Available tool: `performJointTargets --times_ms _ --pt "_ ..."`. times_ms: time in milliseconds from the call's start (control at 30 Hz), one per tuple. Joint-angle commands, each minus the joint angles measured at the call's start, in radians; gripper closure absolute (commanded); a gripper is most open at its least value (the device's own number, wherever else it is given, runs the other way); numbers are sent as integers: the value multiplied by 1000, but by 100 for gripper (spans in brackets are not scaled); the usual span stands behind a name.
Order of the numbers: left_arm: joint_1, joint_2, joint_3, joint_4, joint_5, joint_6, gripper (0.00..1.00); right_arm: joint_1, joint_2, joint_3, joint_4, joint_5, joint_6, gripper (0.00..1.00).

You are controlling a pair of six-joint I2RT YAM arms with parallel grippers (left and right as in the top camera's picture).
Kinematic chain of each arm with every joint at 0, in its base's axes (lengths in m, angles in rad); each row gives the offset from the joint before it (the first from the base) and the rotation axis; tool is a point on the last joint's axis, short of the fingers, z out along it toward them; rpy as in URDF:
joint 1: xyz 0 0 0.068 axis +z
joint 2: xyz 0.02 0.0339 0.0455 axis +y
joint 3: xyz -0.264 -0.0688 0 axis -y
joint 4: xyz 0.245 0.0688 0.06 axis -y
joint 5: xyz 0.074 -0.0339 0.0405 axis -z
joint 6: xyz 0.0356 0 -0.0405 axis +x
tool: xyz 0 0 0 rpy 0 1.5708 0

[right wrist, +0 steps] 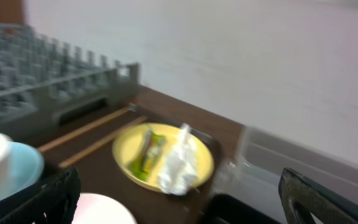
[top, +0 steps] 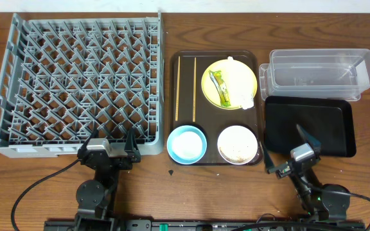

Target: Sort waste into correct bins and load items into the dishwasher

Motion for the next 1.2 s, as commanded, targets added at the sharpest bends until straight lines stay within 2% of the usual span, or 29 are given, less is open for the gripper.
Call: performJointTargets --times_ms 0,167,333,467,600,700,800,867,967,1067,1167 --pt "4 5 67 1 26 13 2 -7 2 61 -2 -119 71 1" --pt "4 116 287 -120 26 13 2 -7 118 264 -97 -93 82 1" --pt "4 453 729 -468 109 13 2 -7 539 701 -399 -85 146 1" --pt "4 660 988 -722 134 13 2 -7 840 1020 -676 -84 146 1" --pt "4 793 1138 -889 134 14 2 -7 1067 1254 -854 -82 146 1" --pt "4 836 1162 -947 134 14 2 -7 1186 1320 -876 -142 232 1" --pt "4 847 1162 -1001 158 13 2 16 1287 1320 -825 -262 273 1" --pt "4 845 1162 -1007 180 13 2 56 1317 1320 -848 -228 272 1" --pt "4 845 1162 -1008 209 13 2 184 1359 1320 -916 5 269 1" --pt "4 845 1162 -1007 209 13 2 367 1422 1320 -975 351 301 1" --pt "4 846 1162 -1008 208 13 2 467 1473 1320 -942 479 341 1"
